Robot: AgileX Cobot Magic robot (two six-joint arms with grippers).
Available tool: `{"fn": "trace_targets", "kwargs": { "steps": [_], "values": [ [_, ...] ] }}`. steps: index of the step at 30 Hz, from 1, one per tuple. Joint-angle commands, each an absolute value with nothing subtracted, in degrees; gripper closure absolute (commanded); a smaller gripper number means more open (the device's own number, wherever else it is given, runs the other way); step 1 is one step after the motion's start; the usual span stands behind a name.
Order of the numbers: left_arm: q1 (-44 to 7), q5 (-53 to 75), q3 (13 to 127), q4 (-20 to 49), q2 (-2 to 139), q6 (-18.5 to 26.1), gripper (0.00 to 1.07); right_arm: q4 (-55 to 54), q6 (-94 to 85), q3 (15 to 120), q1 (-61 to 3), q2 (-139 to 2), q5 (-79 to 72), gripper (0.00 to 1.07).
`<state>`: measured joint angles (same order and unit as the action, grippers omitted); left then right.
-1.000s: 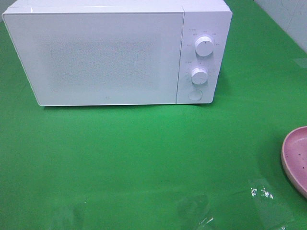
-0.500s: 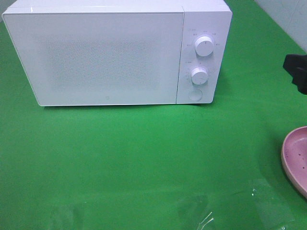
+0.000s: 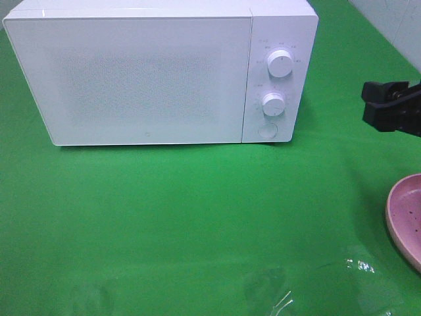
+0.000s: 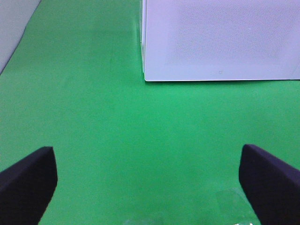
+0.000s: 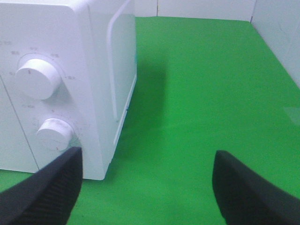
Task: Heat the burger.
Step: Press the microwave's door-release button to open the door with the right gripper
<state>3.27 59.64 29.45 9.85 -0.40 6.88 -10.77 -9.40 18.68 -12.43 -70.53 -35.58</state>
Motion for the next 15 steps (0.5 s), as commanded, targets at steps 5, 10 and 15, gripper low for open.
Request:
{"fn": "trace_targets", "kwargs": {
  "steps": [5,10,15],
  "values": [
    [3.32,59.36,29.16,10.43,-1.43,6.88,0.08,-27.56,-26.53,18.39,-24.81,-75.86,-45.72,0.35],
    [3.32,59.36,29.16,10.37,-1.43,6.88,0.08,-39.48,-34.43,18.39,-34.55,-78.38,-52.94,0.35],
    [3.32,59.36,29.16,10.37,-1.43,6.88,0.08,-48.82,-35.12,18.39,-42.74,-80.44,-58.84,0.35]
  ]
}}
